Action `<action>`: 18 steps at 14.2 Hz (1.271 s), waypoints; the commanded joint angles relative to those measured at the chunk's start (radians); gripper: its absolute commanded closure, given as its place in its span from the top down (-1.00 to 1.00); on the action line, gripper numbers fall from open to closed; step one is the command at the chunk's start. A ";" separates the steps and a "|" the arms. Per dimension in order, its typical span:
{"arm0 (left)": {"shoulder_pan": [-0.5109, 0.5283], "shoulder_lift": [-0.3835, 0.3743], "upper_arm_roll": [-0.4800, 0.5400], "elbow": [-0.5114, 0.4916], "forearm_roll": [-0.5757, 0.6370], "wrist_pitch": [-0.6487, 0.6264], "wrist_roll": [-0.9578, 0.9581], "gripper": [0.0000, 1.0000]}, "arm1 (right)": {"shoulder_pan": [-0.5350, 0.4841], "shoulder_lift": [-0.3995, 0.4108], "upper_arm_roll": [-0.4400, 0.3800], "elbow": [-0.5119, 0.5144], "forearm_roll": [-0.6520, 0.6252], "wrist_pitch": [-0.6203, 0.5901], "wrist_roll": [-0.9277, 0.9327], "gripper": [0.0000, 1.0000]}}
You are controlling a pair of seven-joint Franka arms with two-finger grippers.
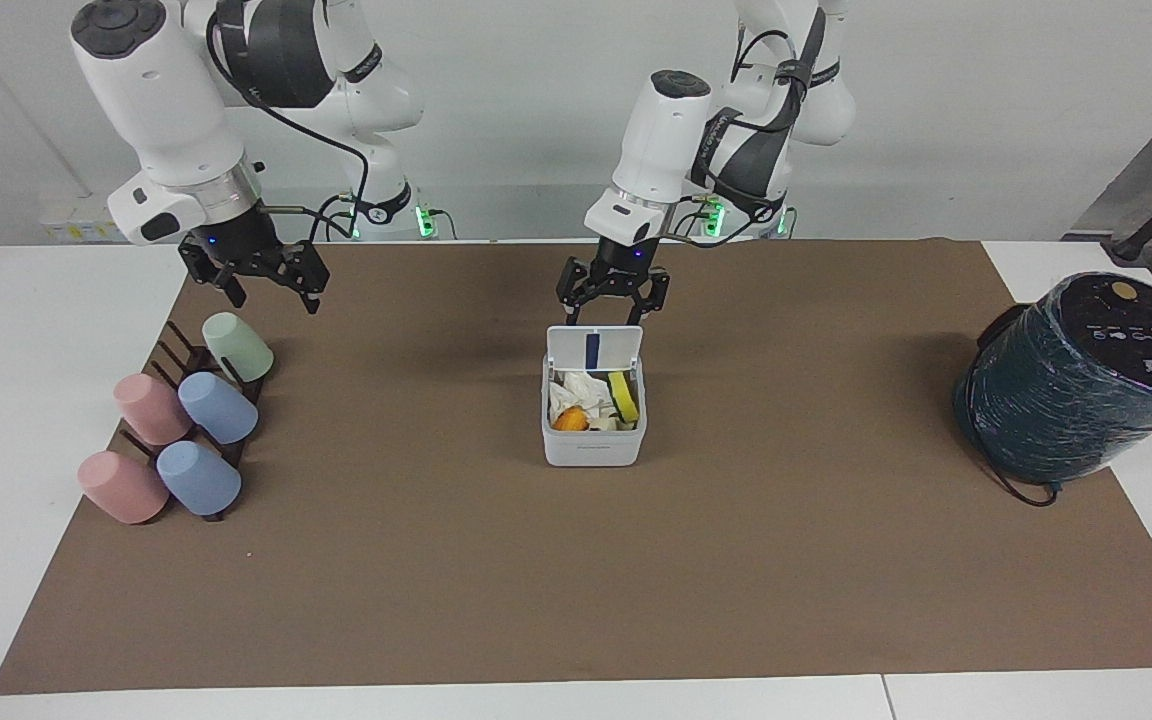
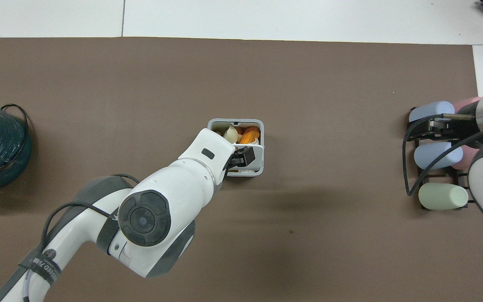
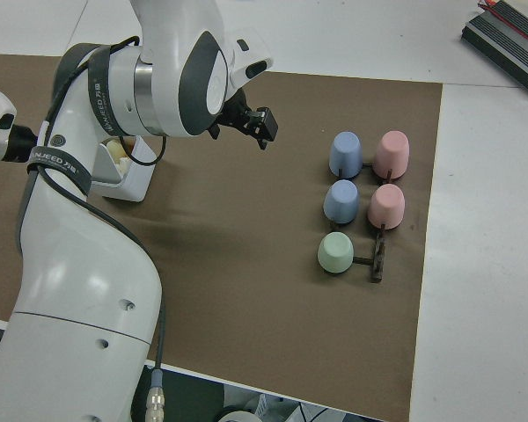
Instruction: Close trash can lid
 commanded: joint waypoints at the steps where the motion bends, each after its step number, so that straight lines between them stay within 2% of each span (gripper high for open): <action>1: 0.007 0.006 -0.002 -0.006 0.008 0.036 -0.012 1.00 | -0.009 -0.016 0.004 -0.011 0.007 -0.008 -0.019 1.00; 4: 0.007 0.035 -0.002 -0.006 0.008 0.094 -0.014 1.00 | -0.009 -0.016 0.004 -0.011 0.007 -0.008 -0.019 1.00; 18: 0.033 0.072 -0.002 -0.007 0.008 0.154 -0.015 1.00 | -0.009 -0.016 0.004 -0.011 0.007 -0.008 -0.019 1.00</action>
